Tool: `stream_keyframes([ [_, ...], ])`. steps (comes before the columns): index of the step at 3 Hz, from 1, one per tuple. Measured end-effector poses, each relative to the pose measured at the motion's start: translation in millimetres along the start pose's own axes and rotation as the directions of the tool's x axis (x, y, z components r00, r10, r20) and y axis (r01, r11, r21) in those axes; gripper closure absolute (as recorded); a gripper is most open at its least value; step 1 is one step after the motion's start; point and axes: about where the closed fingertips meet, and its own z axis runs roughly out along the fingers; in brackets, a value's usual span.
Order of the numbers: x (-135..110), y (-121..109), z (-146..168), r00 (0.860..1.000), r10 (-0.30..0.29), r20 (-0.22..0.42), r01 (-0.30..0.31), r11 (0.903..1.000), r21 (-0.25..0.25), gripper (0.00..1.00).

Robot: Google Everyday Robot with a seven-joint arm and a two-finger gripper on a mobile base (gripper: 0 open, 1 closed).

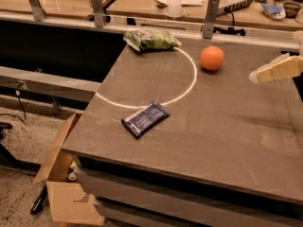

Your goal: Move orange near rxbar blueberry

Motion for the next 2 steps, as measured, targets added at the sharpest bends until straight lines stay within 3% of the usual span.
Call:
stream_keyframes([
  [1, 1, -15, 32, 1.000, 0.014, 0.009, -0.013, 0.9997, -0.023, 0.00],
  [2, 1, -14, 71, 1.000, 0.014, 0.028, -0.011, 0.9953, -0.096, 0.00],
])
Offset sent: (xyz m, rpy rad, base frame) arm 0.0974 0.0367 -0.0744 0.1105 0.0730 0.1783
